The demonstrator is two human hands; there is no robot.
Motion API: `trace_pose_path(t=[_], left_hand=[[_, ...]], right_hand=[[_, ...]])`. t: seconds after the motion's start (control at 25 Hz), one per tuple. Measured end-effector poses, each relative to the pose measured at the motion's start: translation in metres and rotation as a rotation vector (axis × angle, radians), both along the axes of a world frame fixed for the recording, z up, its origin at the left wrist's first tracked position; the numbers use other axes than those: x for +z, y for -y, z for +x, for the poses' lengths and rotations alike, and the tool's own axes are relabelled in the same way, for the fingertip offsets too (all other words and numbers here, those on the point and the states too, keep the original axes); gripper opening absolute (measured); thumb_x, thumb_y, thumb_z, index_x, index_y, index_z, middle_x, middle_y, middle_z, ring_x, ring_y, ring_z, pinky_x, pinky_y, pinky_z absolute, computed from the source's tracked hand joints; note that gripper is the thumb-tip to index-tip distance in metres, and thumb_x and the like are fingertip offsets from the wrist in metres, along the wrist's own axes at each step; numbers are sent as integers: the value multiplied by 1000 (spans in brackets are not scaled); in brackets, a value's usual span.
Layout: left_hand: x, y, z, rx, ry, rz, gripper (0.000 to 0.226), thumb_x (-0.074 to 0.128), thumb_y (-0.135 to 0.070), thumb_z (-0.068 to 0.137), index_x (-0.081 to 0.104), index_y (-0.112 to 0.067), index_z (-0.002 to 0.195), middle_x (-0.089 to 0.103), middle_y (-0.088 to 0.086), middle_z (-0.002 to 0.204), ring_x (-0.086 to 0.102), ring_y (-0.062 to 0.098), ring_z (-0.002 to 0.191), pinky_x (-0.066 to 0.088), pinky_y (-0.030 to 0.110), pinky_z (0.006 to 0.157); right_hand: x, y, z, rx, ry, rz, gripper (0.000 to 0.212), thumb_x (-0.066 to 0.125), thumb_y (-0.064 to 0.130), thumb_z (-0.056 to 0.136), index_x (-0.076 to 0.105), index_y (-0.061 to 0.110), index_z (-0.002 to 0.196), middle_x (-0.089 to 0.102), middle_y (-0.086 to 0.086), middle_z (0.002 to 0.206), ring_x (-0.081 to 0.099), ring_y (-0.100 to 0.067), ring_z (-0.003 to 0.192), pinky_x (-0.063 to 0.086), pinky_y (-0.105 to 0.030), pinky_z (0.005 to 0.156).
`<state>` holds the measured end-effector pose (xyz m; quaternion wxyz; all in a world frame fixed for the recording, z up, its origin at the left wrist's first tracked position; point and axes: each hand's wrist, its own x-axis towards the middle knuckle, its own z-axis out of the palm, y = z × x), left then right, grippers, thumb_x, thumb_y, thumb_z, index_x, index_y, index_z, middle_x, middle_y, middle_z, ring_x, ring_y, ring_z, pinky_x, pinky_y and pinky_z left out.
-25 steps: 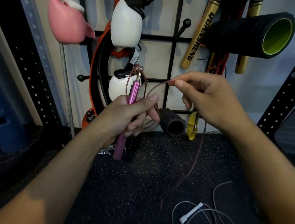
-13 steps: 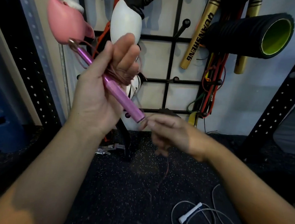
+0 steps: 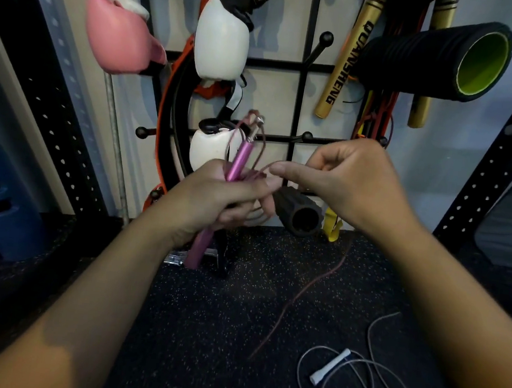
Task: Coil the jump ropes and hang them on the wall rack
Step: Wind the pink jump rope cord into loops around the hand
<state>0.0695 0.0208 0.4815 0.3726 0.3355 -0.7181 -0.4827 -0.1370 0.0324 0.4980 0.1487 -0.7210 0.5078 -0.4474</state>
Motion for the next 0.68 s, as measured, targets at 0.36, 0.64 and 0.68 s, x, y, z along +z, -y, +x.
trace_pose_path(t=[0.36, 0.64, 0.68], left_hand=[[-4, 3, -3, -3, -226, 31, 34, 60, -34, 93, 73, -8, 73, 40, -5, 34, 34, 8, 28, 33, 21, 41], [-5, 3, -3, 57, -213, 14, 42, 59, -40, 91, 72, -3, 76, 41, -4, 35, 39, 10, 30, 41, 26, 50], [-5, 2, -3, 60, -223, 15, 40, 60, -40, 91, 72, -7, 74, 42, -3, 36, 39, 11, 31, 43, 23, 50]], right_hand=[[1, 8, -8, 72, 187, -7, 14, 71, 31, 96, 79, 19, 96, 74, -2, 62, 42, -6, 37, 35, -17, 41], [2, 8, -9, 108, 82, -36, 17, 63, 24, 102, 77, 14, 104, 62, -18, 71, 43, -2, 56, 33, -11, 53], [2, 8, -9, 120, 75, -35, 17, 62, 21, 103, 76, 13, 107, 62, -7, 67, 44, 0, 54, 34, -9, 53]])
